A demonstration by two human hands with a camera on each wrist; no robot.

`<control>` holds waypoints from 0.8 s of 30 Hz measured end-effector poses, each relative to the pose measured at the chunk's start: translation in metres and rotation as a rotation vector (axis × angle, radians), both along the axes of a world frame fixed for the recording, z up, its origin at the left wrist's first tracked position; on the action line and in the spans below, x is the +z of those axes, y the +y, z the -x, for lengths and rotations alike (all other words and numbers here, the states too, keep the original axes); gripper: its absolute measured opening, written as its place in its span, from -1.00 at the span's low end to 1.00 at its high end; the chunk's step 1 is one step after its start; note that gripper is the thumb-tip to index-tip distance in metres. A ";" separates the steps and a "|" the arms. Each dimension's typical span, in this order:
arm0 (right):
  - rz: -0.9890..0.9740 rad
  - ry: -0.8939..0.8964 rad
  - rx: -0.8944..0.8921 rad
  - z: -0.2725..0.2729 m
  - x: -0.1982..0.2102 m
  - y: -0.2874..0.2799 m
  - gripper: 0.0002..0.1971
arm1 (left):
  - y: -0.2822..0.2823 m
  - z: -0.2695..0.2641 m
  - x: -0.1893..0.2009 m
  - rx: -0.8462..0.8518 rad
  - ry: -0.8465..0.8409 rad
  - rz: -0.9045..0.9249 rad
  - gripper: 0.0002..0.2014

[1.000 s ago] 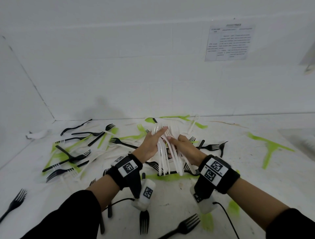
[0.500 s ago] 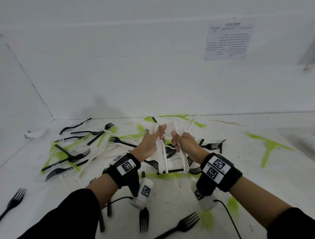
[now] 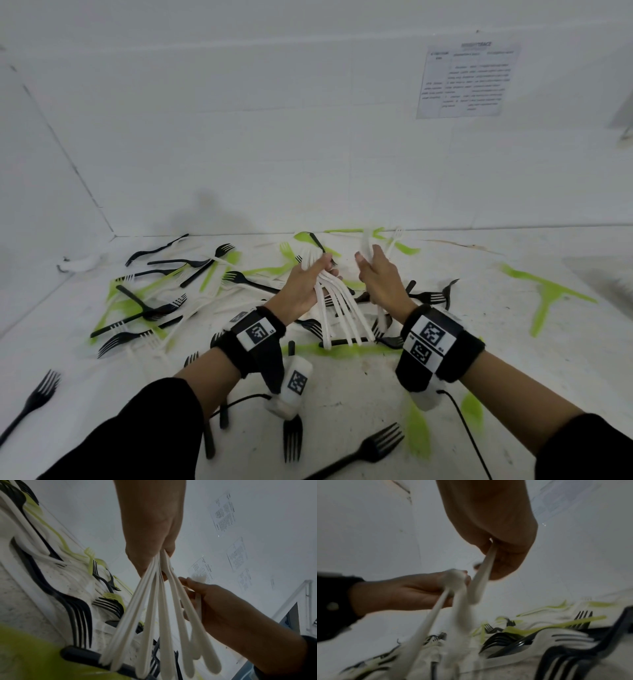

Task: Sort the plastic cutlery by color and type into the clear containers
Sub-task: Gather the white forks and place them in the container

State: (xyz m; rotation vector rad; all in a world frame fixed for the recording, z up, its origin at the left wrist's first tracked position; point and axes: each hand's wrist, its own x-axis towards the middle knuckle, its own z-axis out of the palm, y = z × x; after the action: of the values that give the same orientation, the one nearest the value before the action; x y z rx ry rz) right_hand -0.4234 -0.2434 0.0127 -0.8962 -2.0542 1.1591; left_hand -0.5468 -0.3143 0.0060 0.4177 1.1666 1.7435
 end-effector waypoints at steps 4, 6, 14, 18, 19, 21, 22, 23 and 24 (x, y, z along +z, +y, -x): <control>0.022 -0.101 0.137 -0.002 0.003 -0.008 -0.69 | 0.001 0.001 -0.002 -0.062 0.008 -0.001 -0.82; 0.015 -0.098 0.139 0.000 -0.001 -0.006 -0.69 | 0.001 0.001 -0.002 -0.061 -0.015 -0.019 -0.81; -0.170 -0.044 0.112 0.002 -0.016 -0.006 -0.72 | -0.001 0.000 -0.003 -0.045 -0.065 -0.020 -0.72; -0.090 -0.017 0.085 0.002 -0.014 -0.007 -0.79 | 0.001 -0.002 -0.003 0.015 -0.077 0.007 -0.77; -0.035 0.009 0.088 0.003 -0.016 -0.008 -0.82 | 0.002 -0.003 -0.002 0.022 -0.075 0.003 -0.79; 0.128 0.019 0.101 0.005 -0.021 -0.011 -0.91 | 0.003 -0.003 0.000 0.027 -0.076 -0.005 -0.82; 0.224 0.004 0.108 0.007 -0.021 -0.015 -0.89 | 0.003 -0.003 0.000 0.028 -0.086 -0.008 -0.84; 0.311 -0.028 0.123 0.008 -0.024 -0.017 -0.82 | 0.003 -0.002 0.001 0.031 -0.099 -0.009 -0.85; 0.371 -0.056 0.170 0.010 -0.026 -0.019 -0.73 | 0.003 -0.002 0.003 0.028 -0.108 -0.015 -0.86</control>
State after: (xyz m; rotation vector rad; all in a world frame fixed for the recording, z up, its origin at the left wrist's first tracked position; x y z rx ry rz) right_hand -0.4333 -0.2626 -0.0134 -0.9456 -2.0244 1.6630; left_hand -0.5448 -0.3117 0.0091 0.3136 1.0883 1.7773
